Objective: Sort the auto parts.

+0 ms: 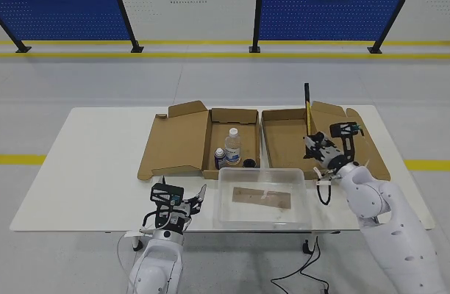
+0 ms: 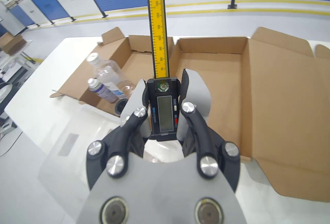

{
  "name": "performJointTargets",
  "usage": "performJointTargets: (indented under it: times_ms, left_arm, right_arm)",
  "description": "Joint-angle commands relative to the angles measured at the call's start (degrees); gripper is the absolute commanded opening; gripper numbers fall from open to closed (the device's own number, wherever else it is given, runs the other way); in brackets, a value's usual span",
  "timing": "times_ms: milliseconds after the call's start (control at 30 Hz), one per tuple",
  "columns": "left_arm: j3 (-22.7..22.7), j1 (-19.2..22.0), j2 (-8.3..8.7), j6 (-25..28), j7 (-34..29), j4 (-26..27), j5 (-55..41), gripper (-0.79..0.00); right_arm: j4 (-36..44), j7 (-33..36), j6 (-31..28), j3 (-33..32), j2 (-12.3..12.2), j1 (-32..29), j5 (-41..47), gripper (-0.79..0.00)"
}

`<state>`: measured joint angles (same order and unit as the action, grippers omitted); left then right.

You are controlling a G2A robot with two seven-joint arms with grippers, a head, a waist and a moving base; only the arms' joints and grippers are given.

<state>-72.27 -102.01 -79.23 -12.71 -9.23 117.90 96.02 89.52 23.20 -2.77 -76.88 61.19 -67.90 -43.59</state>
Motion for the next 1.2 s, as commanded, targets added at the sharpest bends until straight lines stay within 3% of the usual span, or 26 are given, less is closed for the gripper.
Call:
performJointTargets:
  times_ms: [0, 333, 533, 900, 1033, 1167]
  left_arm:
    - [0.0, 0.0, 0.0, 0.0, 0.0, 0.0, 0.0, 0.0]
    - [0.0, 0.0, 0.0, 0.0, 0.0, 0.0, 0.0, 0.0]
    - [0.0, 0.0, 0.0, 0.0, 0.0, 0.0, 0.0, 0.0]
    - [0.0, 0.0, 0.0, 0.0, 0.0, 0.0, 0.0, 0.0]
    - [0.0, 0.0, 0.0, 0.0, 0.0, 0.0, 0.0, 0.0]
    - [0.0, 0.0, 0.0, 0.0, 0.0, 0.0, 0.0, 0.0]
  right_arm:
    - [-1.6, 0.3, 2.4, 0.0, 0.1, 0.7, -0.8, -0.785]
    - [-12.0, 3.0, 8.7, 2.2, 1.2, 5.5, -0.7, -0.785]
    - [-18.5, 3.5, 7.7, 4.5, 2.0, 9.0, -0.5, -0.785]
    - [-23.4, 4.2, 5.6, 6.9, 3.0, 12.0, -0.7, -0.785]
    - [-24.0, 4.0, 5.4, 7.1, 3.2, 12.0, -0.5, -0.631]
    - [-24.1, 4.1, 5.0, 7.0, 3.3, 12.1, -0.7, -0.6]
